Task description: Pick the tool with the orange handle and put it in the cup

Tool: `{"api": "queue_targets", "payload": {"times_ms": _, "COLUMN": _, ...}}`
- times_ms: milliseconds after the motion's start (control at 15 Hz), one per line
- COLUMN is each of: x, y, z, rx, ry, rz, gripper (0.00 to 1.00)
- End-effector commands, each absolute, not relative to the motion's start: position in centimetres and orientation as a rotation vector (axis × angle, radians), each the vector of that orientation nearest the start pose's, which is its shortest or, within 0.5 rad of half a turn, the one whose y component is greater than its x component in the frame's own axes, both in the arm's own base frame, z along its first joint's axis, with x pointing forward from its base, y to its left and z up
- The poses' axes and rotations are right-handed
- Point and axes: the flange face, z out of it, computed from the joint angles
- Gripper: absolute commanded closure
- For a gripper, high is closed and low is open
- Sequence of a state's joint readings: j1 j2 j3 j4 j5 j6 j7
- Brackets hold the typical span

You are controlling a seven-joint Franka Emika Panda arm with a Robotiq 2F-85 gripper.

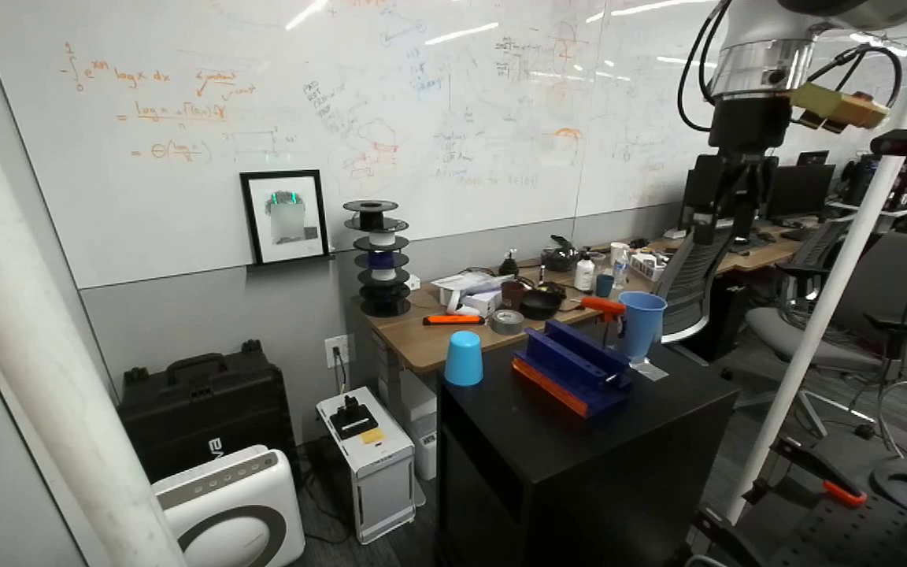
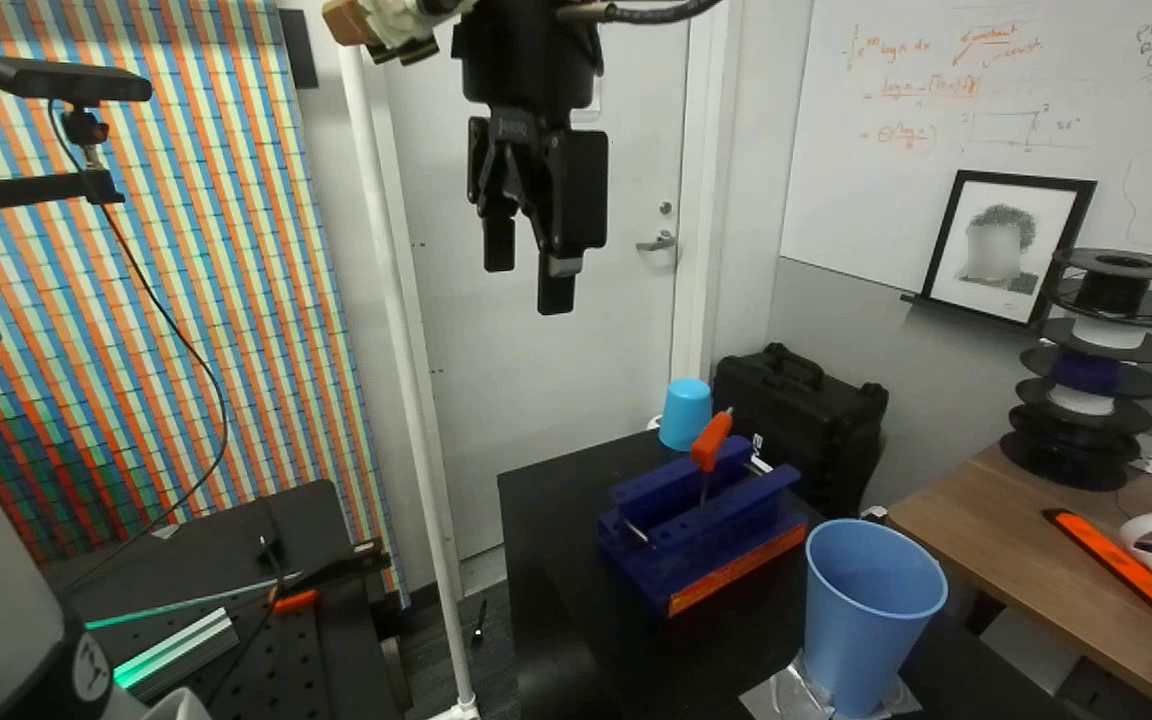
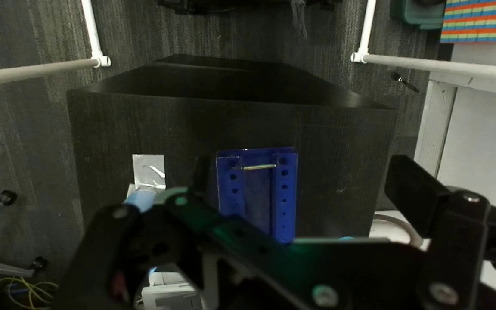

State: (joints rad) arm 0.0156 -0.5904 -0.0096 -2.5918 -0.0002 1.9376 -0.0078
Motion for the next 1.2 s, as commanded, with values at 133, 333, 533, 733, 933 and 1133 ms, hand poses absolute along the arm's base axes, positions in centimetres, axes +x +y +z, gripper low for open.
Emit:
{"api": "queue_targets", "payload": {"times_ms": 133, "x": 42.0, "y": -0.1, "z": 41.4, "rx": -3.214, "ry": -0.175, "rz": 0.021, "gripper": 0.0}}
{"api": "queue_targets", "payload": {"times_ms": 333, "x": 45.3, "y": -0.4, "z": 38.1, "rx": -3.2, "ry": -0.299, "rz": 0.088, "gripper": 0.0}}
{"api": "queue_targets", "payload": {"times_ms": 533, "x": 48.0, "y": -1.1, "z": 34.8, "rx": -3.188, "ry": -0.393, "rz": 0.174, "gripper": 0.0}}
{"api": "queue_targets", "payload": {"times_ms": 733, "x": 50.2, "y": -2.1, "z": 31.5, "rx": -3.2, "ry": -0.466, "rz": 0.24, "gripper": 0.0}}
{"api": "queue_targets", "payload": {"times_ms": 933, "x": 51.9, "y": -2.4, "z": 28.9, "rx": -3.216, "ry": -0.515, "rz": 0.228, "gripper": 0.26}}
{"api": "queue_targets", "payload": {"times_ms": 1133, "x": 52.7, "y": -2.0, "z": 27.3, "rx": -3.201, "ry": -0.559, "rz": 0.188, "gripper": 0.49}}
